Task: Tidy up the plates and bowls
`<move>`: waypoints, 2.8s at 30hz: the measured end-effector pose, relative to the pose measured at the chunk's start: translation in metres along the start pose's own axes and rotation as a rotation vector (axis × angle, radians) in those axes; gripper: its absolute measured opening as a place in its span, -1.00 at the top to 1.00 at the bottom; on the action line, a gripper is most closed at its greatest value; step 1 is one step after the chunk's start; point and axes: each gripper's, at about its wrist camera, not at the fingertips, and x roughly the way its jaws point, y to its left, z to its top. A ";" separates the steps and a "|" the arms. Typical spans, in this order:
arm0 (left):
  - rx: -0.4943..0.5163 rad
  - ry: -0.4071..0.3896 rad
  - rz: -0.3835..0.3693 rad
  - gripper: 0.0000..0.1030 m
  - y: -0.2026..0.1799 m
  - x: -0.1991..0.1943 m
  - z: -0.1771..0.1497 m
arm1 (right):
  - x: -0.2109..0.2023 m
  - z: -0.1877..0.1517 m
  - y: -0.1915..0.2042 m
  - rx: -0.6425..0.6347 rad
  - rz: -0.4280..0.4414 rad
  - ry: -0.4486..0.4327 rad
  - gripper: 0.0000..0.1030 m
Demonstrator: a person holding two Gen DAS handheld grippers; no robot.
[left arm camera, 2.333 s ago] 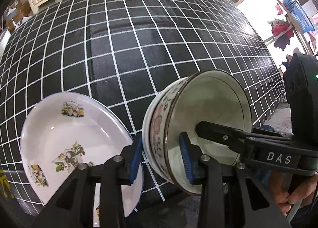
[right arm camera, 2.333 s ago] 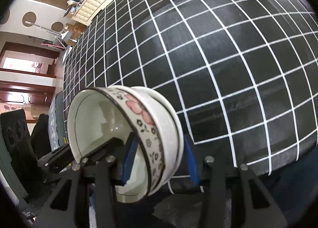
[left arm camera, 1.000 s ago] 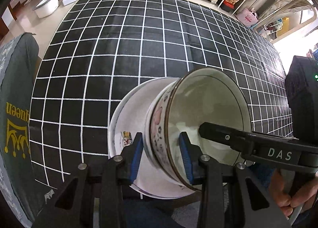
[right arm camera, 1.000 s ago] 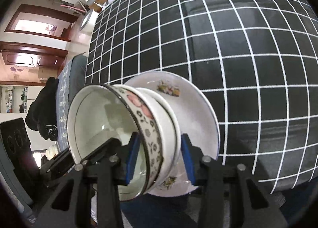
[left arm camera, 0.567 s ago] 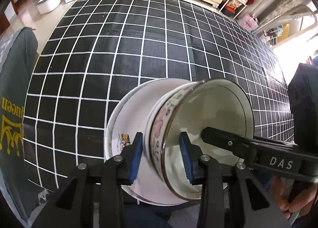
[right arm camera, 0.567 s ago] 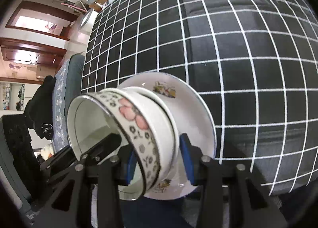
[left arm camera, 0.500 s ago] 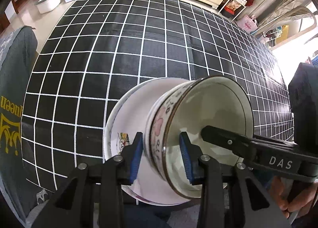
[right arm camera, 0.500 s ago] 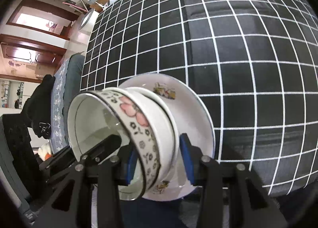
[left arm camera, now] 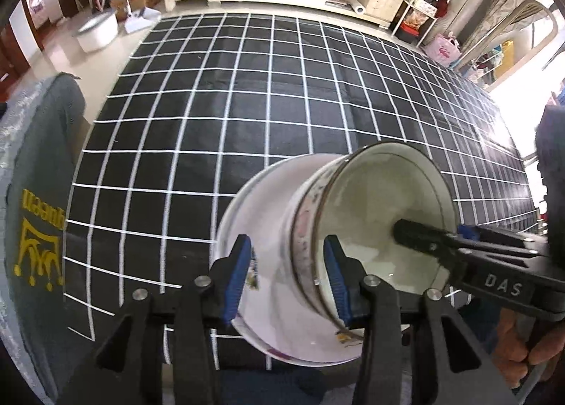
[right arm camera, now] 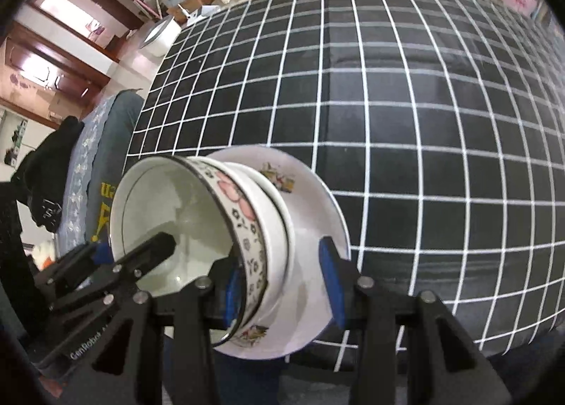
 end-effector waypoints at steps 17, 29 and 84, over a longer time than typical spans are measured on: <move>0.114 -0.303 0.194 0.04 -0.023 -0.063 -0.016 | -0.051 -0.009 0.034 -0.262 -0.224 -0.296 0.04; 0.108 -0.434 0.172 0.04 -0.052 -0.104 -0.041 | -0.095 -0.033 0.018 -0.267 -0.235 -0.381 0.04; 0.142 -0.639 0.051 -1.00 -0.133 -0.214 -0.144 | -0.229 -0.173 -0.012 -0.289 -0.279 -0.793 -0.99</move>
